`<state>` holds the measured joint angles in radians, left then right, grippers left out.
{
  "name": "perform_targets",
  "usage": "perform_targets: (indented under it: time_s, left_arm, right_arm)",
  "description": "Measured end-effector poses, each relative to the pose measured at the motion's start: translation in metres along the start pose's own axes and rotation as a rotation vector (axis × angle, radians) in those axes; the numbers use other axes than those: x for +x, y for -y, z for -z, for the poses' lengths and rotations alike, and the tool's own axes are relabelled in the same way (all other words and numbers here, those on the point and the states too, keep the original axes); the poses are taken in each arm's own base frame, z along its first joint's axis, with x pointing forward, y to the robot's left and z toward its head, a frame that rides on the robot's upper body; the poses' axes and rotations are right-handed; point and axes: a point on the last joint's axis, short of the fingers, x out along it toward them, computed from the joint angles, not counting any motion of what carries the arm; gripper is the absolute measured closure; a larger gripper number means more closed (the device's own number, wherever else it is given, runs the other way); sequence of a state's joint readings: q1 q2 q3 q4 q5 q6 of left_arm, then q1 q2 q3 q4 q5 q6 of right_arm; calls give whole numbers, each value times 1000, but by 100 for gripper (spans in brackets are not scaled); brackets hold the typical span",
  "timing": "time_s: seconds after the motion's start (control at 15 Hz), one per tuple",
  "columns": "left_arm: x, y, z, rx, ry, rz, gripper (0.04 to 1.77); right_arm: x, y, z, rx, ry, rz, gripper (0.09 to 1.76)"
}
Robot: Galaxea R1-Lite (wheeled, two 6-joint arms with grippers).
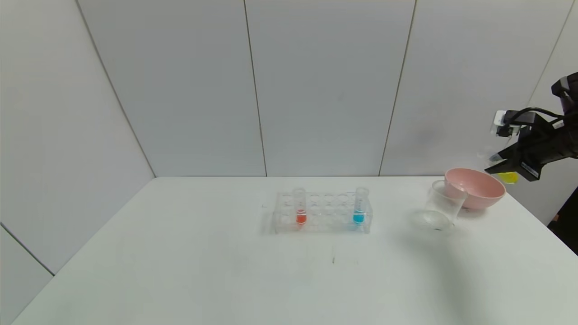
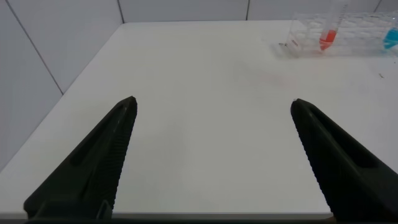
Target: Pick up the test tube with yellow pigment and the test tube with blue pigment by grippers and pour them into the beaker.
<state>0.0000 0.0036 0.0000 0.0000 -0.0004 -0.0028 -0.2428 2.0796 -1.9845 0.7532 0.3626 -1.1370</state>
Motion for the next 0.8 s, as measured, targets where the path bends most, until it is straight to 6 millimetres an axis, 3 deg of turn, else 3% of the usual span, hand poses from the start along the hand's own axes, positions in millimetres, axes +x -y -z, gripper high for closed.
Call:
perform_targets:
  time_s: [0.8]
  left_arm:
    - [0, 0, 0, 0, 0, 0, 5]
  right_arm:
    - [12, -19, -24, -116, -230, 12, 134]
